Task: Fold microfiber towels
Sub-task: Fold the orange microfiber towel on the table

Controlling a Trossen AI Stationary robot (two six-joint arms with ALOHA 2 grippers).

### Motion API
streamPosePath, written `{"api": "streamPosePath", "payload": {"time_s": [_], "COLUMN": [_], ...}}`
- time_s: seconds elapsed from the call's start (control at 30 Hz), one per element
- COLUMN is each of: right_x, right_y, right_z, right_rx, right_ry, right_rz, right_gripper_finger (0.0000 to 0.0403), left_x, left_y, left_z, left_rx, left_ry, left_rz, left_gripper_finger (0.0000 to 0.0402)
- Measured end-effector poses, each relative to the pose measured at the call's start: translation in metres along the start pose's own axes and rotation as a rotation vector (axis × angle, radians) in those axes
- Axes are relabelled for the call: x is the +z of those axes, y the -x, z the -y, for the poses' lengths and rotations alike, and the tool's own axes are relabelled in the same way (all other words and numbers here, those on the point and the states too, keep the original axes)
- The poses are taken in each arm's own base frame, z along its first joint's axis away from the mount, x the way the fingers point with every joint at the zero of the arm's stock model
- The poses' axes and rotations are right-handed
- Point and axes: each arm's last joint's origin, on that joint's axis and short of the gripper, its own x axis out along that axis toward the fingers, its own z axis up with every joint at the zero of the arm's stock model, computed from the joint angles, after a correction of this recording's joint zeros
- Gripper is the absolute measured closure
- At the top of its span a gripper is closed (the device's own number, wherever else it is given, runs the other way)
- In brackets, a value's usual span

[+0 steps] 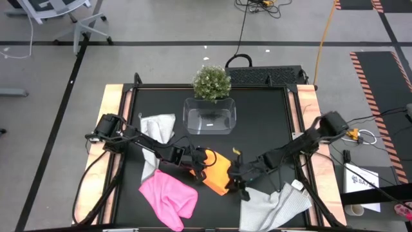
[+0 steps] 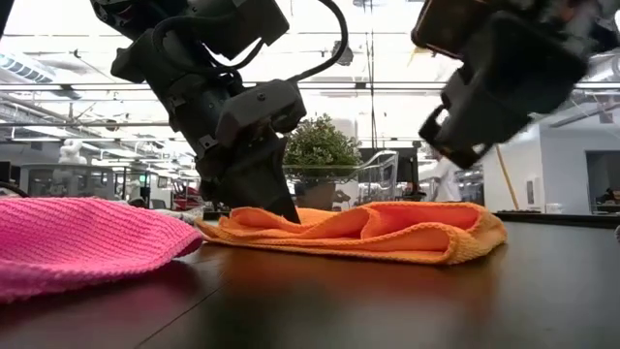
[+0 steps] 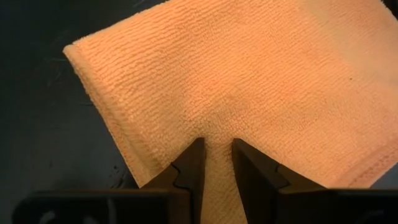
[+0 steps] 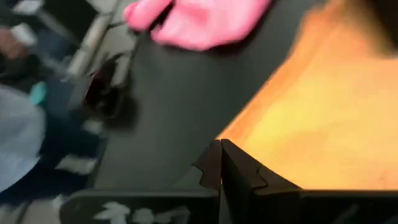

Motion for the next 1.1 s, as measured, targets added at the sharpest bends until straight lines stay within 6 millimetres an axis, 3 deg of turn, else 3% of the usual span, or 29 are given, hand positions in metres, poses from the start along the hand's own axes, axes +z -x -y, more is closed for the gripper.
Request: {"api": "streamPosePath", "payload": {"time_s": [0.2, 0.57, 0.73, 0.97, 1.1], "right_x": [0.001, -0.015, -0.018, -0.009, 0.001], "right_y": [0.012, -0.004, 0.001, 0.006, 0.009], "right_z": [0.002, 0.028, 0.043, 0.062, 0.063], "right_rx": [-0.134, -0.342, -0.414, -0.442, -0.338], "right_ry": [0.015, 0.012, 0.057, 0.117, 0.086], "right_rz": [0.013, -0.078, -0.177, -0.194, -0.147], "right_gripper_finger": [0.0403, 0.0403, 0.0403, 0.0403, 0.0403], "left_x": [-0.003, -0.004, -0.009, -0.021, -0.02], "left_y": [0.0, 0.001, 0.002, 0.006, 0.009], "left_z": [0.003, 0.008, 0.014, 0.038, 0.041], "left_rx": [-0.002, -0.018, -0.07, -0.184, -0.159], "left_ry": [0.026, 0.066, 0.118, 0.184, 0.183], "left_rz": [0.002, 0.018, -0.015, -0.013, 0.051], "left_gripper_finger": [0.0314, 0.0314, 0.0314, 0.0314, 0.0314]}}
